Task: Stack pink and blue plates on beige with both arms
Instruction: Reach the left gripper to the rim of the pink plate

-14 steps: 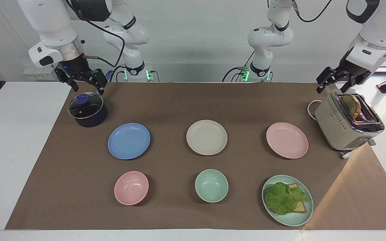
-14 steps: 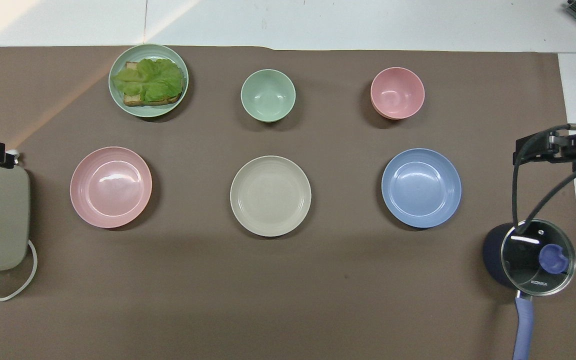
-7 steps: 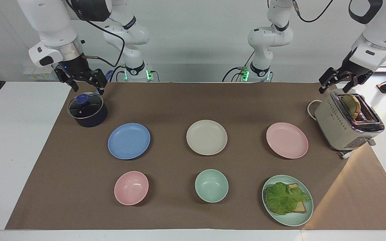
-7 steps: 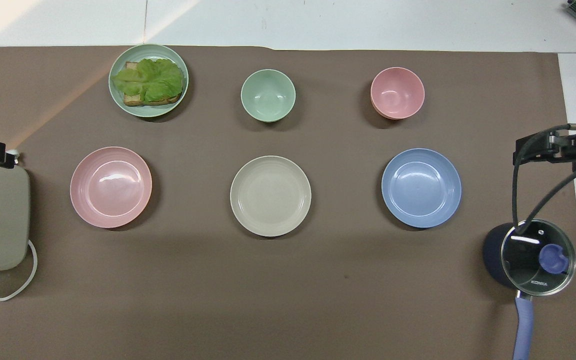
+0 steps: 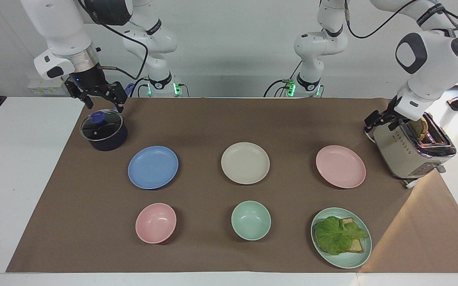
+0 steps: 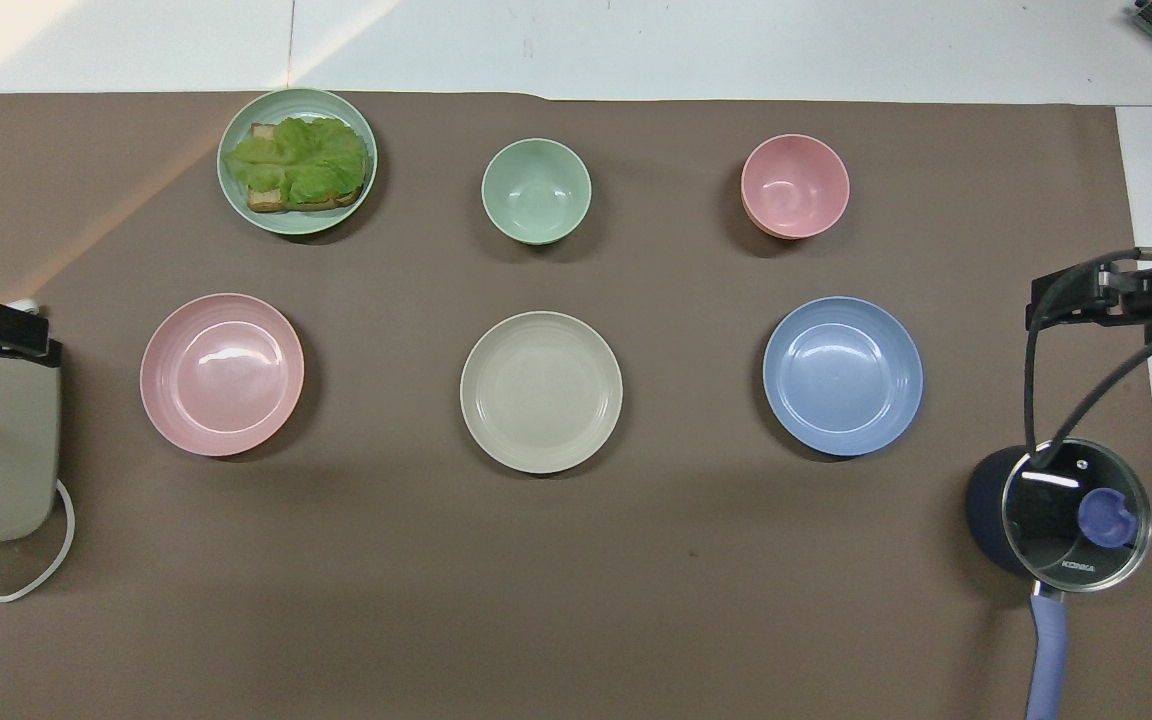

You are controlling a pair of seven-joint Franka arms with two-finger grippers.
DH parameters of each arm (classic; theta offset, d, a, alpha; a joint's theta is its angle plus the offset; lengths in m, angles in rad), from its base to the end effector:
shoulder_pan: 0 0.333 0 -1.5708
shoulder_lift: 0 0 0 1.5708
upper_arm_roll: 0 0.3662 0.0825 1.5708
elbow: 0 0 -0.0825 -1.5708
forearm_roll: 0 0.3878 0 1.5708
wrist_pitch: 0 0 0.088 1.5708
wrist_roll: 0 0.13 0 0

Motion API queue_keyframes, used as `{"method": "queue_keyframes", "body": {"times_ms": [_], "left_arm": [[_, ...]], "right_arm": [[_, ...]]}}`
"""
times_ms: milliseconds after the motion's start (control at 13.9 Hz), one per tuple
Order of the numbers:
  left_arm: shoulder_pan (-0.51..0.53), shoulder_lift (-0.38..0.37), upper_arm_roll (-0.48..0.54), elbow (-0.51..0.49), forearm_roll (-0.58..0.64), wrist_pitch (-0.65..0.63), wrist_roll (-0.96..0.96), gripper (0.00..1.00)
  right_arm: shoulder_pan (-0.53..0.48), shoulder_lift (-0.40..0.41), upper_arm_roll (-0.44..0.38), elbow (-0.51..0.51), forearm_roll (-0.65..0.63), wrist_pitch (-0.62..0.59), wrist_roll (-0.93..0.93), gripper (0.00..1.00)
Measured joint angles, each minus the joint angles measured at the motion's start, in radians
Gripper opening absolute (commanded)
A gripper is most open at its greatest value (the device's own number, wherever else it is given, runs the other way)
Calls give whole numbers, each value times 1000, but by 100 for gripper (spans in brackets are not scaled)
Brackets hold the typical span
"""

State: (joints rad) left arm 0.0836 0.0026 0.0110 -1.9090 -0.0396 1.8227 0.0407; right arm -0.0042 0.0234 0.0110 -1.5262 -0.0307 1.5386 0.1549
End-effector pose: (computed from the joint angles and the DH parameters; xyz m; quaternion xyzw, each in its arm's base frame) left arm 0.5506 0.0481 0.5099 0.9983 0.0327 -0.0430 0.0219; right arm 0.5636 -0.0003 0.6570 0.9971 -0.0744 -0.0043 0.0156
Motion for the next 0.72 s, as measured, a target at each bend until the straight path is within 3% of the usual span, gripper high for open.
{"method": "queue_keyframes", "body": {"times_ms": [288, 721], "left_arm": [[28, 29, 1, -145, 0, 144, 2, 100], [42, 161, 0, -208, 0, 288, 1, 100]], "right_arm": [[0, 0, 0, 0, 0, 0, 0, 100], [0, 0, 0, 0, 0, 0, 0, 100]]}}
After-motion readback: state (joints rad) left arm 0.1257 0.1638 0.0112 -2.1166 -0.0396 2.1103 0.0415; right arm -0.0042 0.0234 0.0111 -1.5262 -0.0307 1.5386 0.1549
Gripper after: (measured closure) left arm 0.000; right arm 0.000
